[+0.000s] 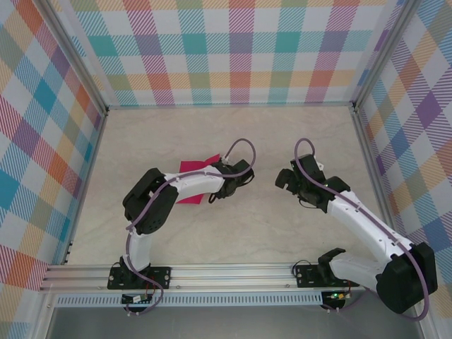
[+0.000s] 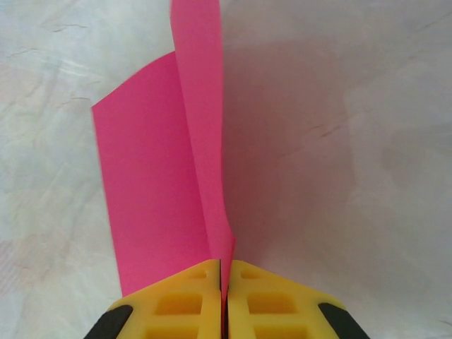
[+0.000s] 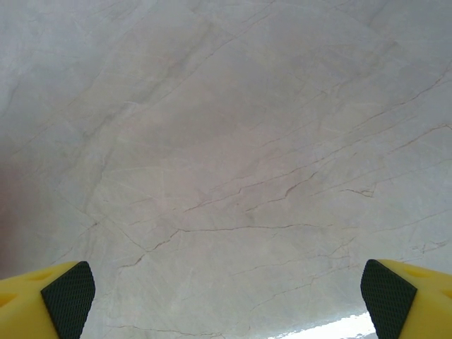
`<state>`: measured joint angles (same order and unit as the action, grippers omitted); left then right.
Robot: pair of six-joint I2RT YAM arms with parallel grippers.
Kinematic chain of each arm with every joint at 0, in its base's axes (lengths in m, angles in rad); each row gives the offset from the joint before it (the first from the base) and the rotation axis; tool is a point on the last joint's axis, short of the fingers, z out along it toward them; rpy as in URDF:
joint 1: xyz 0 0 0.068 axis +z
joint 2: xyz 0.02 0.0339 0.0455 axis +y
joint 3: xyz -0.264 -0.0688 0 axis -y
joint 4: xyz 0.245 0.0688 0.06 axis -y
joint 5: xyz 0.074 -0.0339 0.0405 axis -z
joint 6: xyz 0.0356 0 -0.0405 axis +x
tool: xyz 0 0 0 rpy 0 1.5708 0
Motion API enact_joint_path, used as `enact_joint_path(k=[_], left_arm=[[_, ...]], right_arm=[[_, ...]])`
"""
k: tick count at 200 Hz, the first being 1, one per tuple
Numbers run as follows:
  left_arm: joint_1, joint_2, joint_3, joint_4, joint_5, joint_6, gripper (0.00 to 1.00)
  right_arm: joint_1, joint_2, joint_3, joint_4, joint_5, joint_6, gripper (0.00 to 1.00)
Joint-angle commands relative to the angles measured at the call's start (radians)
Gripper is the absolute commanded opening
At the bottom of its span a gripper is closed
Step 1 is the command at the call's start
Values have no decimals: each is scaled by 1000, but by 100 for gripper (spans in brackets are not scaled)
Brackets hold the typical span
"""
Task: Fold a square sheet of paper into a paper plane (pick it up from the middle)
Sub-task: Turn over the paper at the center of the table.
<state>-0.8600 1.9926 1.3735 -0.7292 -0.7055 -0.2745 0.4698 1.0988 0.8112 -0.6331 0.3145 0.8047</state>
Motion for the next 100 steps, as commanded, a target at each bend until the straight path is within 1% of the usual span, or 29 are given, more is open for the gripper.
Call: enact_joint_path(k=[1, 24, 51, 100], left_arm=[[-19, 6, 15, 47, 80, -43, 9], [-30, 17, -7, 86, 165, -70, 10], [-36, 35, -13, 112, 216, -91, 13], [-34, 47, -19, 145, 297, -106, 24]], right_arm=[[-10, -14, -19, -34, 12, 25, 100], [-12, -8, -22, -30, 5, 29, 100], [-16, 0, -22, -28, -2, 35, 100], [-23, -19, -24, -33, -10, 40, 100]])
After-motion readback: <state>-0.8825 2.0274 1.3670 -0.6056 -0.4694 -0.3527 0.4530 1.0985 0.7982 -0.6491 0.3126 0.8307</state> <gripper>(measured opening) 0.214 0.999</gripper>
